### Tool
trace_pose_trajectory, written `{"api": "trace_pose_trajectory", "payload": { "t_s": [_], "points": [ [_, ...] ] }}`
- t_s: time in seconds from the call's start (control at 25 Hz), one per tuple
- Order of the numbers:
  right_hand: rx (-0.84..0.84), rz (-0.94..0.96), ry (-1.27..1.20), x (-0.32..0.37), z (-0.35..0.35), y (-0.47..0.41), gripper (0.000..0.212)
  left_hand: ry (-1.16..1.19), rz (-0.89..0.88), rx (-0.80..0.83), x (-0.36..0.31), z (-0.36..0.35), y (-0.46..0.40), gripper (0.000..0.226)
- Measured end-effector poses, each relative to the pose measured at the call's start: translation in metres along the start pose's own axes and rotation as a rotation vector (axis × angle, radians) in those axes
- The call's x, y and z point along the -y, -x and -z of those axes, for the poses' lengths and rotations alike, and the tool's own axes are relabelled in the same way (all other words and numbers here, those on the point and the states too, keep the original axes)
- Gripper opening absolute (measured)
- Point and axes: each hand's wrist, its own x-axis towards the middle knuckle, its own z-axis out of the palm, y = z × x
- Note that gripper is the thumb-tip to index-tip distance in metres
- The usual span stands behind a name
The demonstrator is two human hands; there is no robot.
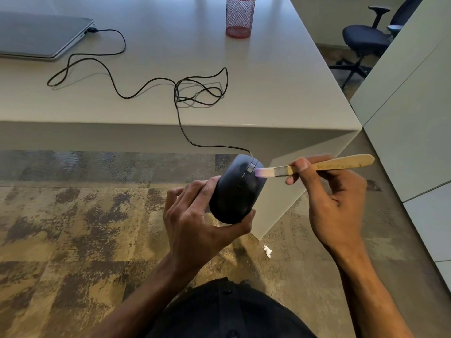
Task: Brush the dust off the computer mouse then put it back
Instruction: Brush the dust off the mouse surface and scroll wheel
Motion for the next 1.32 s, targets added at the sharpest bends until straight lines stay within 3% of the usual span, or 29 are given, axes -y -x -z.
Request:
{"api": "trace_pose_trajectory", "payload": {
  "t_s": [0.2,0.4,0.56,0.68,1.12,1.32],
  "points": [
    [-0.036,0.021,0.086,0.000,0.001,0.002,0.018,0.000,0.024,-0.001,0.002,-0.001,-0.002,0.068],
    [0.265,0.137,-0.227,0.018,-0.010,0.020,0.020,-0.022,0.028,0.031,0.006,-0.003,-0.002,0.071],
    [0.395,0.059,-0.224,0.023,-0.018,0.029,0.017,-0.052,-0.004,0.035,0.006,-0.004,-0.003,0.077],
    [0.350,0.143,-0.127,0.024,-0.025,0.023,0.015,-0.052,-0.006,0.029,0.003,-0.003,-0.003,0.075],
    [0.048,-0.008,0.171,-0.012,-0.023,-0.022,0.008,0.004,0.016,0.016,-0.006,-0.002,-0.005,0.068],
    [-0.009,-0.005,-0.080,-0.015,-0.007,-0.007,0.019,0.006,0.078,0.035,-0.008,-0.005,-0.005,0.070]
  ]
}}
